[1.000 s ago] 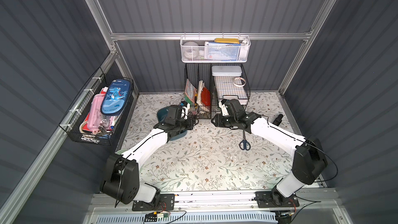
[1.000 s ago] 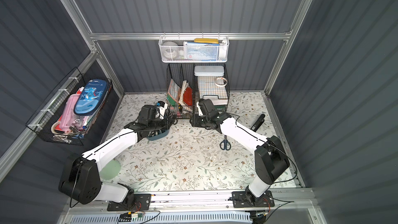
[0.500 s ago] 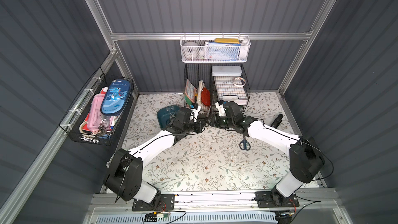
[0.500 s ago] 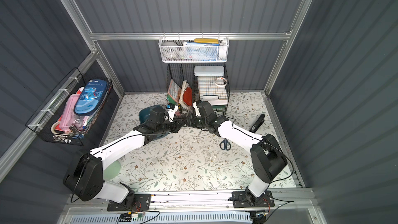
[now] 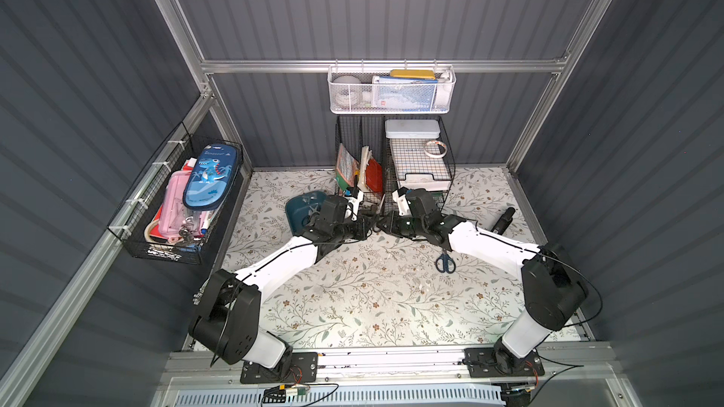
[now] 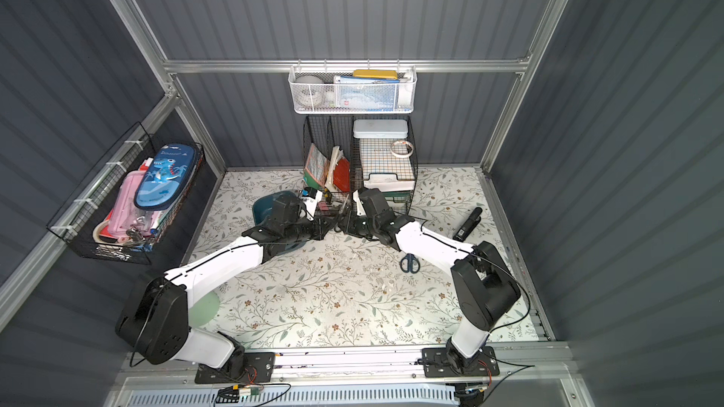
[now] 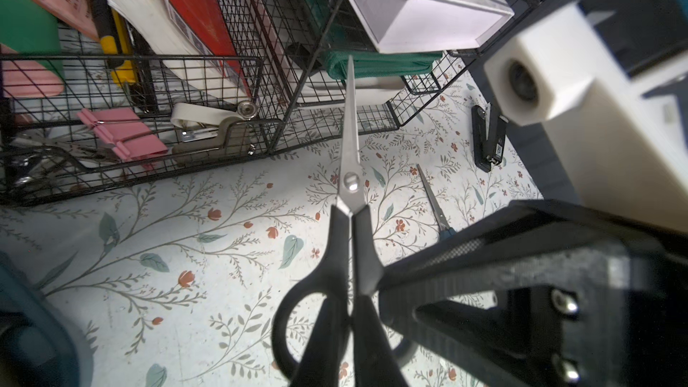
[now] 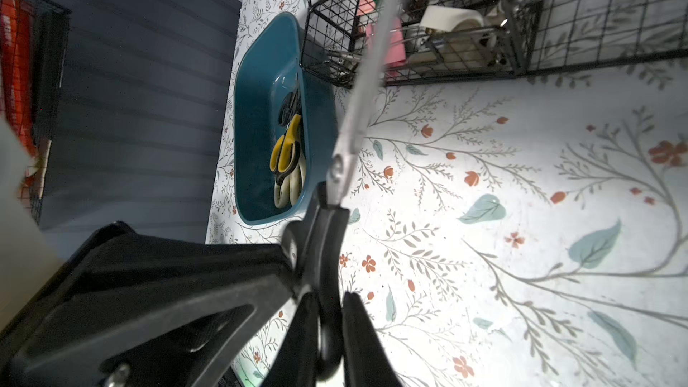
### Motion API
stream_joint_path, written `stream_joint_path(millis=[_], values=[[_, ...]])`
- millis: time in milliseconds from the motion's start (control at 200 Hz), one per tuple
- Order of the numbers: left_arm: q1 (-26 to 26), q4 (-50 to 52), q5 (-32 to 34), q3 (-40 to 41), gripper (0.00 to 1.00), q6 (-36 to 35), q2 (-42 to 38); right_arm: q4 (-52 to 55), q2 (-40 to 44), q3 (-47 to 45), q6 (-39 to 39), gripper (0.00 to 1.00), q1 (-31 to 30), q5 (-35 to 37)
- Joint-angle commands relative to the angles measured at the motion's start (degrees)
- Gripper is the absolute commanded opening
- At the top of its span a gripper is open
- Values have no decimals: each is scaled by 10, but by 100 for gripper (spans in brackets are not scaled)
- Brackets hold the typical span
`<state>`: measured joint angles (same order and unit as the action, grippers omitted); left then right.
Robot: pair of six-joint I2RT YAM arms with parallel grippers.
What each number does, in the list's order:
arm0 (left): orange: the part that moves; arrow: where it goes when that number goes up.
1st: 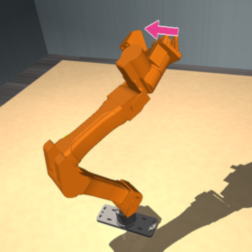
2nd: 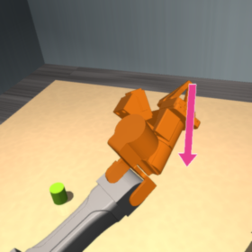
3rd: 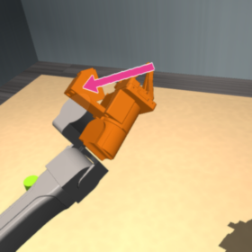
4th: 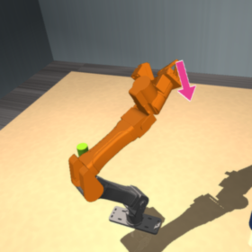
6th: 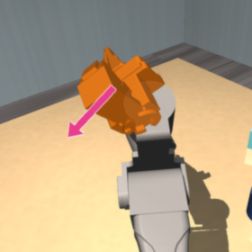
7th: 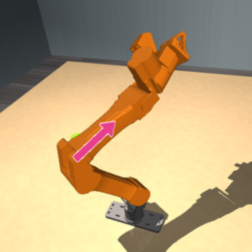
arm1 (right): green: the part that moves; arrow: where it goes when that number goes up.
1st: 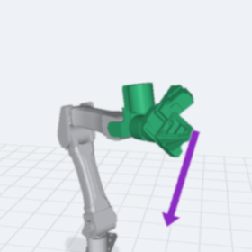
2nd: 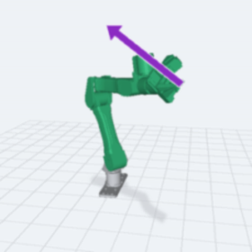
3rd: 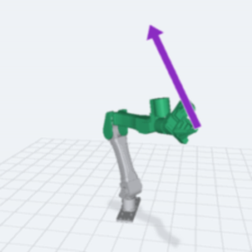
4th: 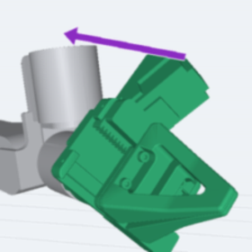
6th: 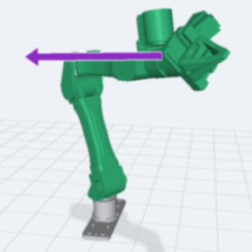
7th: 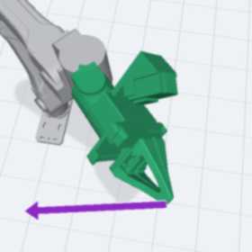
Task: Take the scissors out of the storage box
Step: Pick up the scissors from the storage box, then place the scissors at the center of the board.
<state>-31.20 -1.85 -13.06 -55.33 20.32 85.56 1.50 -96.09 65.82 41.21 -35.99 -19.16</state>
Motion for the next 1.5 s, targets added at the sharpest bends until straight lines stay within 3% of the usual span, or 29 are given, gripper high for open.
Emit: stream_joint_path(millis=[0,115,215,370,490,570,590,605,780,986,1311,1496], values=[[-3,-27,-22,-10,0,17,4,-24,0,-8,1,8,-6,-23],[-3,-11,-16,-14,0,19,3,-30,7,-17,6,6,-4,-15],[-3,35,12,-23,26,13,-6,-3,16,-18,-6,5,0,-8],[-3,94,87,-29,43,19,-32,89,50,-45,-56,5,13,0],[2,128,106,-40,58,1,-36,151,96,-107,-82,5,37,-14],[9,144,116,-45,81,-1,-33,164,127,-159,-84,5,58,-16],[11,146,116,-45,96,-2,-33,165,134,-170,-84,5,63,-18],[12,147,117,-45,99,-2,-31,165,140,-179,-86,5,67,-18],[23,158,139,-49,99,-7,-21,194,168,-218,-108,5,109,-15],[36,170,140,-57,99,-15,-10,204,126,-211,-154,6,152,-49],[40,180,140,-70,99,-22,-2,226,35,-151,-220,8,159,-95],[46,190,150,-71,99,-23,-4,272,16,-132,-242,15,171,-68]])
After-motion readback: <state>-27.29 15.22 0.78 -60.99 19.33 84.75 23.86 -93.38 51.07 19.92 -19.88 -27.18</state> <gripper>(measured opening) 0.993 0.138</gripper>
